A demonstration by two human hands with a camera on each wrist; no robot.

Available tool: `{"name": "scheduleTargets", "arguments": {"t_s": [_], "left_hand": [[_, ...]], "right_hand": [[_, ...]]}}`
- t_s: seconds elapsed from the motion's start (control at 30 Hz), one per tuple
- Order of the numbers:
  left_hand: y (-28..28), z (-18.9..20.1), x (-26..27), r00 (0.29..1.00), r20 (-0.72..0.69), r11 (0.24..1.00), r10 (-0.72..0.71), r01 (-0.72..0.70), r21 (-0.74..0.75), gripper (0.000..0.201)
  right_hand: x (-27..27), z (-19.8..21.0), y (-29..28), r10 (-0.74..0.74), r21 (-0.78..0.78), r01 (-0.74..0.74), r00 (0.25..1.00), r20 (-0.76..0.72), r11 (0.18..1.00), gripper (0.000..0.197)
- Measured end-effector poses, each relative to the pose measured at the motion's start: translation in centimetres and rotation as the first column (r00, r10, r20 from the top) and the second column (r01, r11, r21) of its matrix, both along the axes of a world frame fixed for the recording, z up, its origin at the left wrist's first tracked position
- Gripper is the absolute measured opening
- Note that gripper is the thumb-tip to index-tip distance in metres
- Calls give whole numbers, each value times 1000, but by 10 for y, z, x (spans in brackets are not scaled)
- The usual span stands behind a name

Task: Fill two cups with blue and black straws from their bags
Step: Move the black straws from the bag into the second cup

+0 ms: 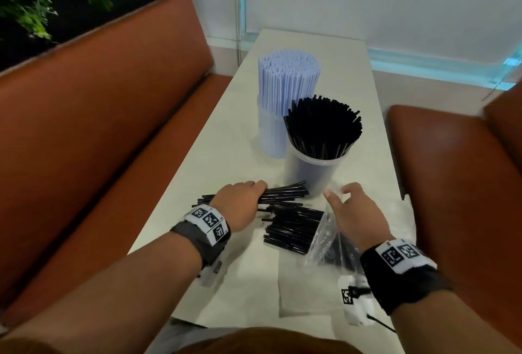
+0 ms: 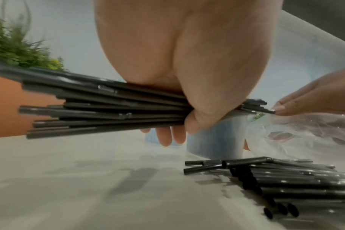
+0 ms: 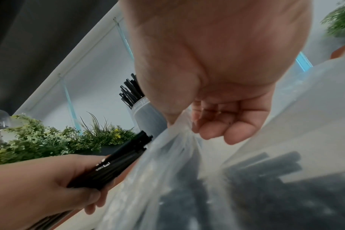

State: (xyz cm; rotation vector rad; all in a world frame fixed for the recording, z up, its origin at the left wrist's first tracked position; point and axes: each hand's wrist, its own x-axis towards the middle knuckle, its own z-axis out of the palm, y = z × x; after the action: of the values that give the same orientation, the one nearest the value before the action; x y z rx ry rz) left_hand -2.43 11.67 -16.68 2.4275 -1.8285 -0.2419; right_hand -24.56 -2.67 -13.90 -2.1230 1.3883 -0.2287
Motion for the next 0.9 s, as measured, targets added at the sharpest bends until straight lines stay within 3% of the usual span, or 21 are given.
{"name": "scheduleTargets", "arguments": {"t_s": [0.07, 0.13, 0.2, 0.3, 0.43, 0.53, 0.6, 0.67, 0.7, 0.73, 0.8, 0.87, 0.9], "left_hand": [[4, 1, -2, 999, -37, 998, 3, -5, -58, 27], [6, 5, -9, 998, -61, 992, -21, 13, -125, 23], [4, 11, -20, 995, -77, 981, -61, 46, -186, 21], [-6, 25, -45, 990, -91, 964, -107, 80, -254, 19], [-18, 42, -62, 993, -67, 944, -96, 69, -321, 17], [-23, 48, -70, 992, -59, 936, -107, 80, -344, 26], [-24, 49, -73, 989, -90, 937, -114, 77, -340, 24], [-24, 57, -67, 970, -223, 933, -97, 10, -360, 17], [-24, 63, -62, 928, -360, 917, -92, -62, -394, 14], [-23, 71, -60, 843, -525, 885, -119, -149, -440, 10], [-23, 96, -62, 550, -783, 771, -292, -348, -533, 11], [-26, 120, -65, 236, -826, 633, -511, -547, -548, 13], [-28, 128, -65, 123, -799, 587, -589, -614, -527, 13]], "right_hand": [[2, 11, 5, -48, -80, 62, 985, 163, 995, 53], [7, 23, 12, -3, -143, 70, 904, 428, 987, 34], [15, 34, 23, 54, -113, 16, 807, 588, 993, 30], [25, 39, 38, 93, 39, -143, 802, 589, 989, 46], [22, 43, 39, -9, -51, 64, 705, 710, 997, 33], [23, 43, 39, -1, 9, -7, 732, 681, 1000, 34], [22, 44, 38, -84, 120, -8, 666, 741, 993, 42], [19, 45, 34, -281, 334, -4, 531, 799, 943, 50], [17, 45, 31, -392, 455, -17, 481, 784, 890, 51], [14, 43, 27, -482, 555, -29, 460, 746, 831, 53], [10, 36, 25, -582, 678, -49, 471, 663, 733, 59], [9, 30, 28, -629, 747, -89, 481, 611, 659, 65], [9, 30, 31, -653, 776, -124, 470, 594, 618, 68]]}}
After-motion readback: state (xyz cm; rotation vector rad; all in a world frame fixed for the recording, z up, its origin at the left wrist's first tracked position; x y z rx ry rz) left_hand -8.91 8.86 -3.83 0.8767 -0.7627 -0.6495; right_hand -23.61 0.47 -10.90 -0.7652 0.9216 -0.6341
